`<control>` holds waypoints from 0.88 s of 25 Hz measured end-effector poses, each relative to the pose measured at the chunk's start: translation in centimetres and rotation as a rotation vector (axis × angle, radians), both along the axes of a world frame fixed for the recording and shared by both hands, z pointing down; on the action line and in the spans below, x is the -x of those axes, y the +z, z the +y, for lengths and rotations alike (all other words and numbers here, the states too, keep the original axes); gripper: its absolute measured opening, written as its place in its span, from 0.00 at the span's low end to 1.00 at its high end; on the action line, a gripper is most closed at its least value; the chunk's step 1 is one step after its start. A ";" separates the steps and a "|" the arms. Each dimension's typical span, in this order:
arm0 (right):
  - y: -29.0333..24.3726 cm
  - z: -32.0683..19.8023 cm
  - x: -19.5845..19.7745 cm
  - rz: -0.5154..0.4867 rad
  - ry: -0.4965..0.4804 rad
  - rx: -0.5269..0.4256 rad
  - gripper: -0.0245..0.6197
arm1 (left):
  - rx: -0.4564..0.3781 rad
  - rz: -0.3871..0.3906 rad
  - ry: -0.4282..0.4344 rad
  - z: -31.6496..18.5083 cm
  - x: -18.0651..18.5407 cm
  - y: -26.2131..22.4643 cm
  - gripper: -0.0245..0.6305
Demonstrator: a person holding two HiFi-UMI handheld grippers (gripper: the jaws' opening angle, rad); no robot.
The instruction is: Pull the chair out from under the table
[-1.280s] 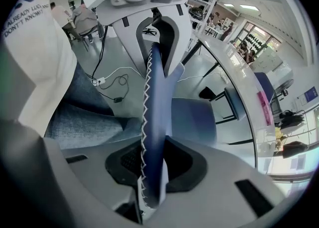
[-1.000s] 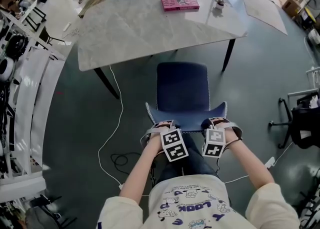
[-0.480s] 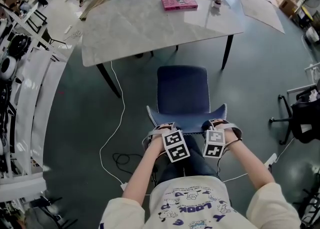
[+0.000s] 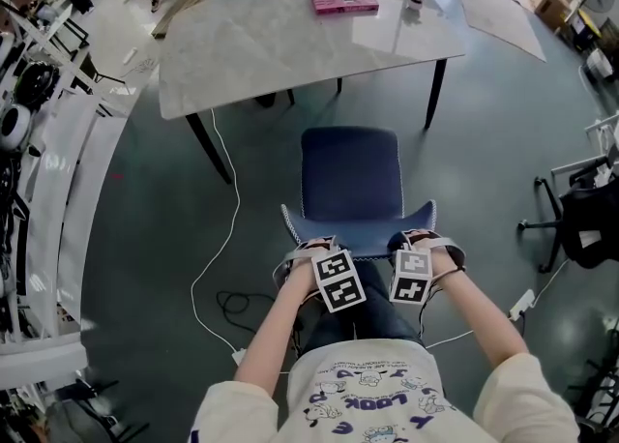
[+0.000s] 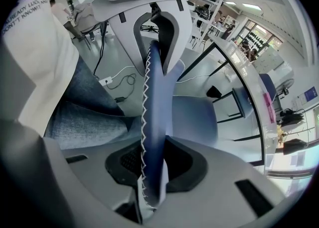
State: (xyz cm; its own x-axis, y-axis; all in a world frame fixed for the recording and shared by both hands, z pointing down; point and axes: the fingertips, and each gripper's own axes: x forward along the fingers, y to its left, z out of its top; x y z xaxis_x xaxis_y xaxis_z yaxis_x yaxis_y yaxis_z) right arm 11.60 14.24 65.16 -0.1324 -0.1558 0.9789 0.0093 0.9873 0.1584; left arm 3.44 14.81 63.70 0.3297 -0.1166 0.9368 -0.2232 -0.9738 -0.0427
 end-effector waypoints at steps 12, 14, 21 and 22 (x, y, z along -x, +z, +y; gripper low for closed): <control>0.0 3.1 0.0 0.009 -0.005 0.004 0.17 | 0.023 -0.009 0.019 3.2 0.0 -0.1 0.20; 0.0 3.3 -0.1 0.008 -0.004 0.006 0.17 | 0.024 -0.009 0.016 3.4 0.0 -0.1 0.20; 0.3 3.4 -0.4 0.000 0.007 0.002 0.19 | 0.015 -0.002 -0.007 3.5 -0.3 0.1 0.21; 0.2 3.4 -0.4 -0.007 0.013 0.002 0.19 | 0.008 0.000 -0.012 3.4 -0.2 0.1 0.21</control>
